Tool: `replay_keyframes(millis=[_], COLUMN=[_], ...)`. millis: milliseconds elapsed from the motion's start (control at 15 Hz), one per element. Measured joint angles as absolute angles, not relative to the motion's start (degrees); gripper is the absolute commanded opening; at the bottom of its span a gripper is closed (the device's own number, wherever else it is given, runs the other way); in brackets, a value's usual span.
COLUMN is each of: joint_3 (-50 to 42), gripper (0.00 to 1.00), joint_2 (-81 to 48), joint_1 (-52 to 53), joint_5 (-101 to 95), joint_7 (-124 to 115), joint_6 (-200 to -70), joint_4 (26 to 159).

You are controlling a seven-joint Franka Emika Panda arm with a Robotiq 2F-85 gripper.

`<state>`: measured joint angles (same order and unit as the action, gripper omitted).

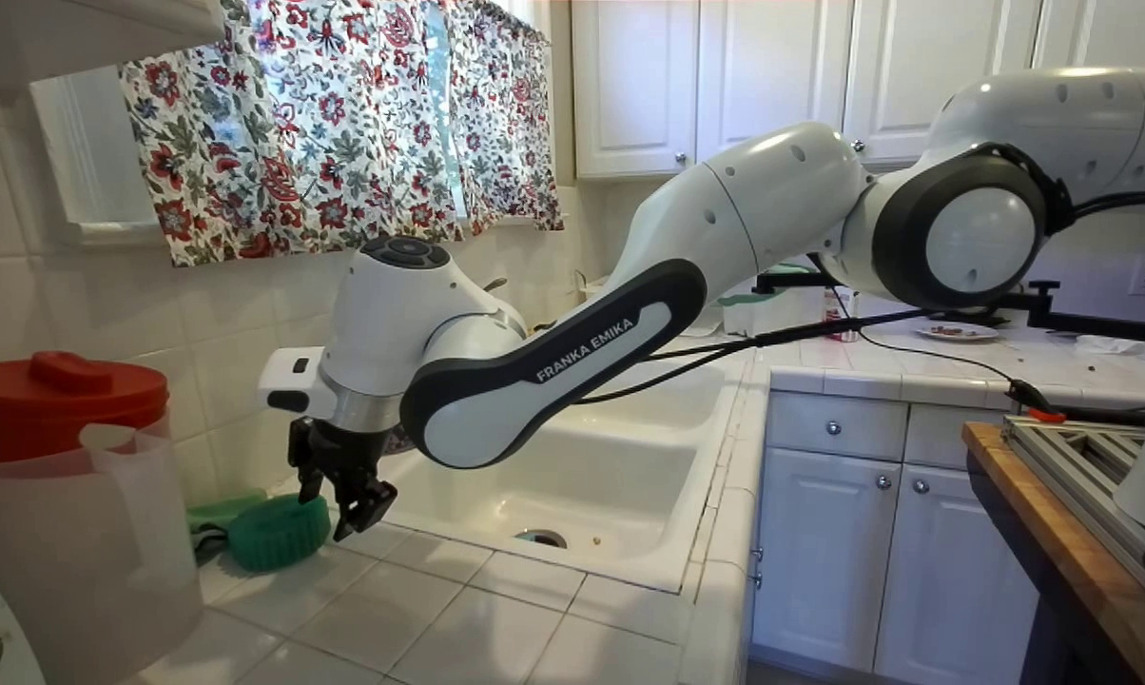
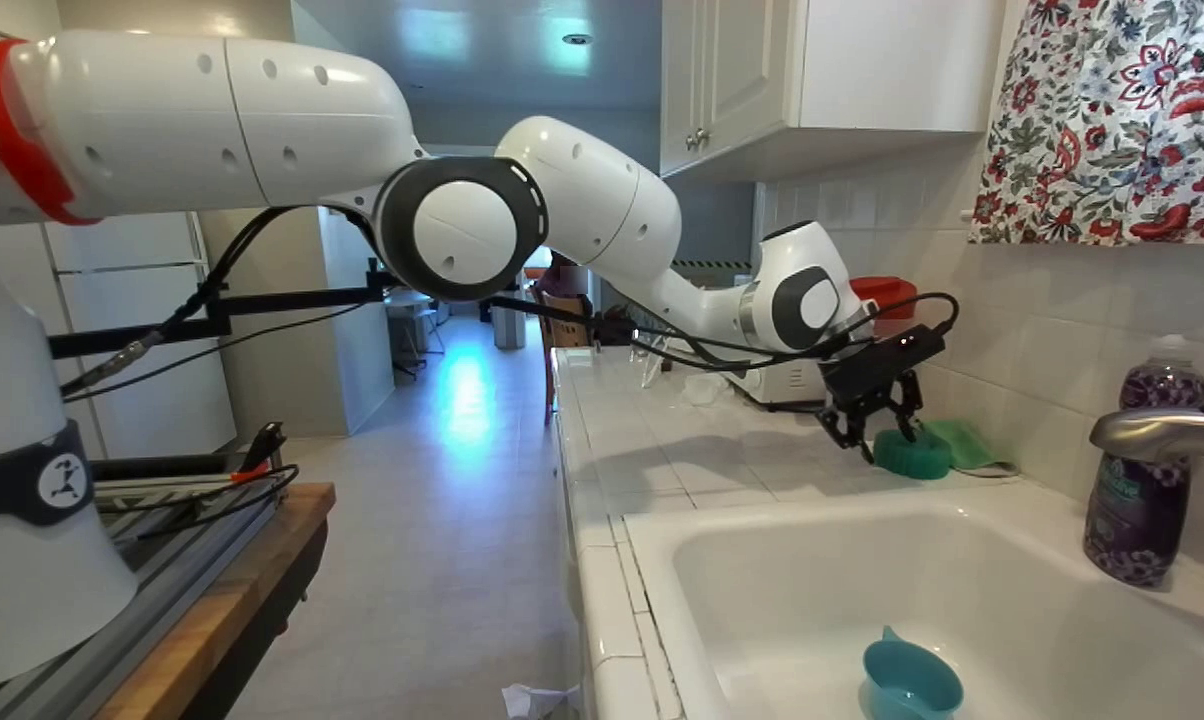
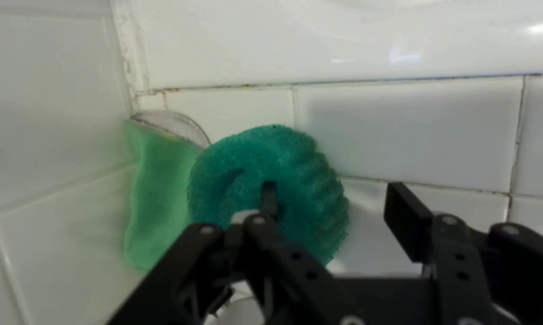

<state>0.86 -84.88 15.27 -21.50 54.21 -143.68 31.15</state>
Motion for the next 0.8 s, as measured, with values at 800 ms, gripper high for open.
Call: replay_keyframes(millis=[800], joint_3=[1.20], gripper=[0.01], joint_2=[-84.73], joint_1=[15.28], joint_5=[-21.50], joint_7=[61.29], joint_6=[-141.70], joint_4=[30.66])
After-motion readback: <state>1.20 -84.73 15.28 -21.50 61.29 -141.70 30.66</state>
